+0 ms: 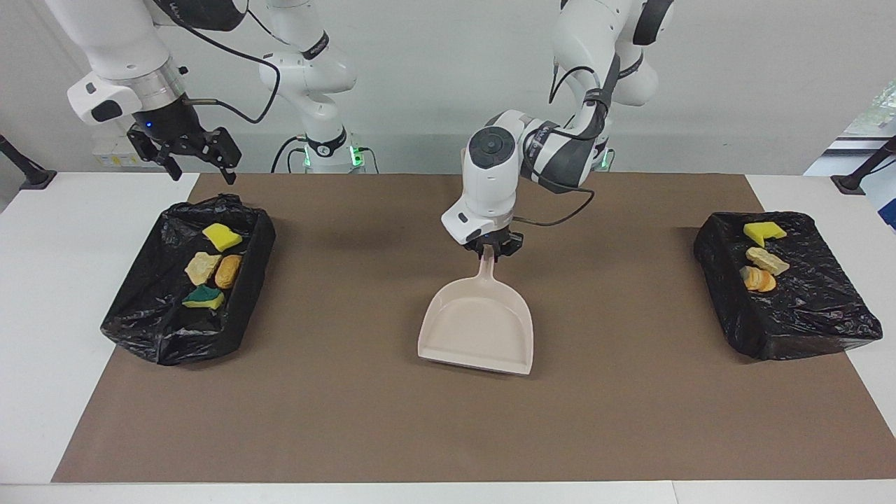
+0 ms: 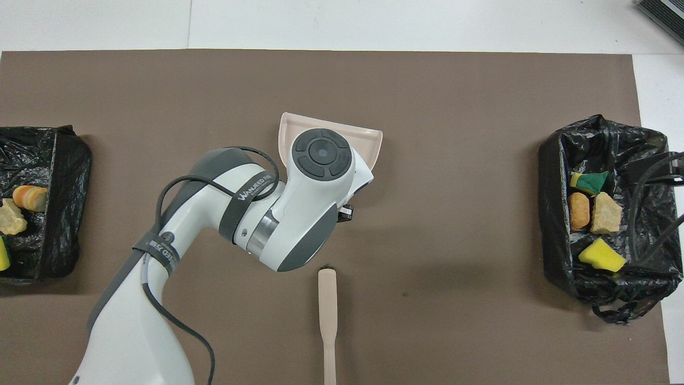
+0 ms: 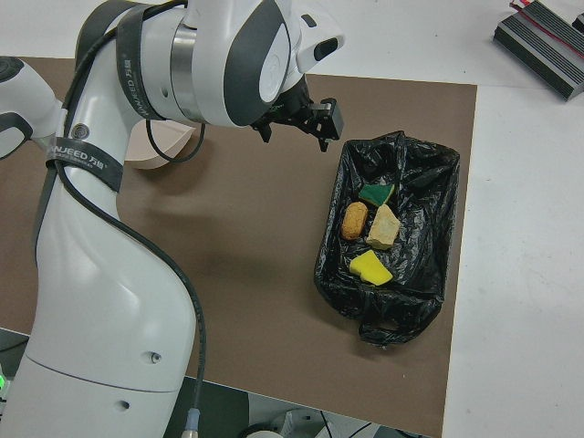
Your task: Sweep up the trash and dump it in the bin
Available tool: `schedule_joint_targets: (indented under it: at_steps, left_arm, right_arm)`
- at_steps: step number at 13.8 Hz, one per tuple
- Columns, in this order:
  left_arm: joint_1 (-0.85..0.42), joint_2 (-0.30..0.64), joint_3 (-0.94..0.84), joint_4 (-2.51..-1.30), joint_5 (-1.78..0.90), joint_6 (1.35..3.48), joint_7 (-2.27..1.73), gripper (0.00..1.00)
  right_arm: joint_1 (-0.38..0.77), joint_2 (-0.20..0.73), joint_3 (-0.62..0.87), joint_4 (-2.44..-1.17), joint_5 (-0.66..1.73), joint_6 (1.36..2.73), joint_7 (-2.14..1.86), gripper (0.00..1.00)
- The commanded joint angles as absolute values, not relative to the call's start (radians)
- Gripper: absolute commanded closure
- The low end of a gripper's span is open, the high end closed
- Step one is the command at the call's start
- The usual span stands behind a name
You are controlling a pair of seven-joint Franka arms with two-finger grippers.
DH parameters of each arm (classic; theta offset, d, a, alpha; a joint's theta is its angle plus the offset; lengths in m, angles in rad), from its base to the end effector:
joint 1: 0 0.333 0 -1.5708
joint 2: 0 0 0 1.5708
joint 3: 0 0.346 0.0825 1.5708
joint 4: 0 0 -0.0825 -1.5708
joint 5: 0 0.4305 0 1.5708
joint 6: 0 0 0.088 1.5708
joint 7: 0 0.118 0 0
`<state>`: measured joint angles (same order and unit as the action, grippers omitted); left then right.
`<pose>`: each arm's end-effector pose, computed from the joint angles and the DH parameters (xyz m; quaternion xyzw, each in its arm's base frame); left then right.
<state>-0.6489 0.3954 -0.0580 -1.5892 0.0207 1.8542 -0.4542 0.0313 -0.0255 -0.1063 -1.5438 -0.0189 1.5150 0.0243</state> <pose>0.5430 -0.4554 0.3949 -0.9897 0.1278 0.0550 0.0342 0.5850 -0.0472 0.6676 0.9987 -0.0501 -0.0019 0.0080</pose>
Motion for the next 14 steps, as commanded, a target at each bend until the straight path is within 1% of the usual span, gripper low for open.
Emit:
schedule_joint_targets:
  at_steps: [1, 6, 7, 8, 9, 12, 14]
  left_arm:
    - [-0.705, 0.469, -0.04, -1.56, 0.009, 1.885, -0.523, 1.0]
    - [-0.693, 0.469, -0.041, -1.568, 0.009, 1.93, -0.508, 1.0]
    - [-0.689, 0.468, -0.041, -1.572, 0.003, 1.933, -0.5, 0.74]
    - [-0.683, 0.465, -0.04, -1.575, 0.002, 1.939, -0.499, 0.3]
    - [-0.669, 0.453, -0.04, -1.581, 0.002, 1.934, -0.496, 0.0]
    - [-0.58, 0.349, -0.038, -1.598, 0.002, 1.879, -0.485, 0.0]
    - [-0.533, 0.298, -0.029, -1.6, 0.003, 1.824, -0.483, 0.0]
  right_arm:
    - [0.017, -0.037, -0.086, -1.557, -0.006, 1.52, 0.06, 0.0]
    - [0.023, -0.038, -0.086, -1.559, -0.005, 1.525, 0.06, 0.0]
    - [0.025, -0.038, -0.087, -1.56, 0.001, 1.523, 0.061, 0.0]
    - [0.023, -0.038, -0.087, -1.56, 0.006, 1.522, 0.06, 0.0]
    - [0.023, -0.04, -0.087, -1.562, 0.008, 1.522, 0.06, 0.0]
    - [0.025, -0.044, -0.087, -1.566, 0.006, 1.52, 0.06, 0.0]
    - [0.025, -0.044, -0.087, -1.566, 0.006, 1.517, 0.058, 0.0]
